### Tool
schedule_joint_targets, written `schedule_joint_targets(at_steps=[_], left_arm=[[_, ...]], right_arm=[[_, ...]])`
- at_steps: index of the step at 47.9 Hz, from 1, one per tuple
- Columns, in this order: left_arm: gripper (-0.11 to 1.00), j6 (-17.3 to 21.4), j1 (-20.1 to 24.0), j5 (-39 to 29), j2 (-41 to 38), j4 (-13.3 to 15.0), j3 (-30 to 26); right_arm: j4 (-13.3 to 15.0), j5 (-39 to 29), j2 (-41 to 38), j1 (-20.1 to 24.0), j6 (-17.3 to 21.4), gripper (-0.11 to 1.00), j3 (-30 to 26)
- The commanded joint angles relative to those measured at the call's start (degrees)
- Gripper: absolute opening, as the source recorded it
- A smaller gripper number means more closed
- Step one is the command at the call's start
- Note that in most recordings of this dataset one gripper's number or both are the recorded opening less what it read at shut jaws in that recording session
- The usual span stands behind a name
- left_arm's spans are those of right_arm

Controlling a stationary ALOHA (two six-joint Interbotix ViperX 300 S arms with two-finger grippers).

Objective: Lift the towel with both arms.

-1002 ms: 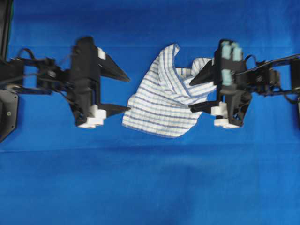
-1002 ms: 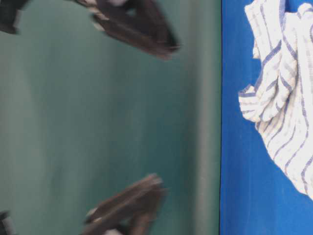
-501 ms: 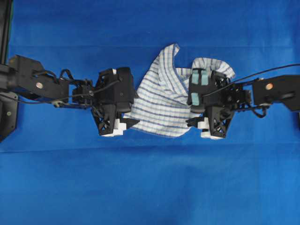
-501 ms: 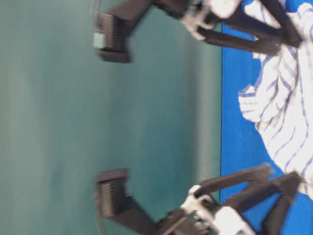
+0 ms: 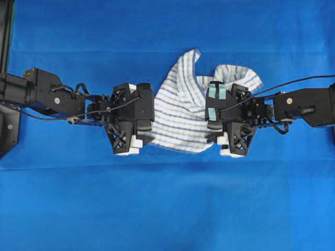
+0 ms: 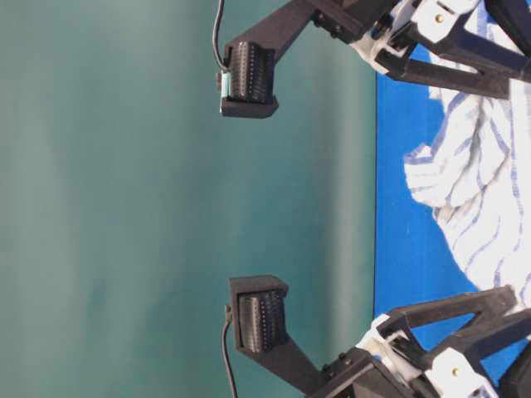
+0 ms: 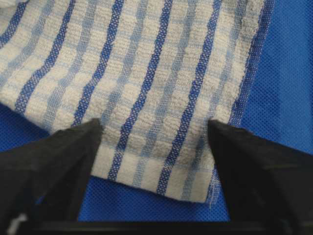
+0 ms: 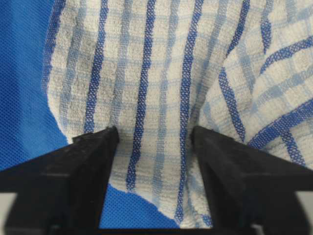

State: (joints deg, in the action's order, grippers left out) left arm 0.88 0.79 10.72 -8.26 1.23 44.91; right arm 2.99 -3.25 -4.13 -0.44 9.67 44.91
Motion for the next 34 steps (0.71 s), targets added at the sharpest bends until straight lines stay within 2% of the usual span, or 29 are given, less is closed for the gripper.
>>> schedule_joint_targets(at_steps=[1, 9, 10, 13, 27, 34], left_arm=[[0.71, -0.1, 0.0, -0.2, 0.7, 0.0, -1.0], [0.20, -0.1, 1.0, -1.1, 0.9, 0.0, -0.8], [0.15, 0.0, 1.1, -1.2, 1.0, 0.0, -0.8], [0.02, -0.1, 1.8, -1.8, 1.1, 0.0, -0.8], [0.01, 0.0, 2.9, -6.2, 5.6, 0.0, -1.8], [0.01, -0.1, 3.1, -10.6, 11.0, 0.0, -2.5]], right_arm=[[-0.2, 0.4, 0.8, 0.1, 0.0, 0.56, -1.1], [-0.3, 0.3, 0.8, 0.2, 0.1, 0.06, -1.2], [-0.2, 0.3, 0.8, 0.1, 0.1, 0.02, -1.2], [-0.2, 0.2, 1.1, 0.2, 0.1, 0.01, -1.2], [-0.3, -0.1, 5.5, 0.2, 0.1, 0.01, -1.4], [-0.1, -3.9, 11.0, 0.1, 0.0, 0.01, -2.9]])
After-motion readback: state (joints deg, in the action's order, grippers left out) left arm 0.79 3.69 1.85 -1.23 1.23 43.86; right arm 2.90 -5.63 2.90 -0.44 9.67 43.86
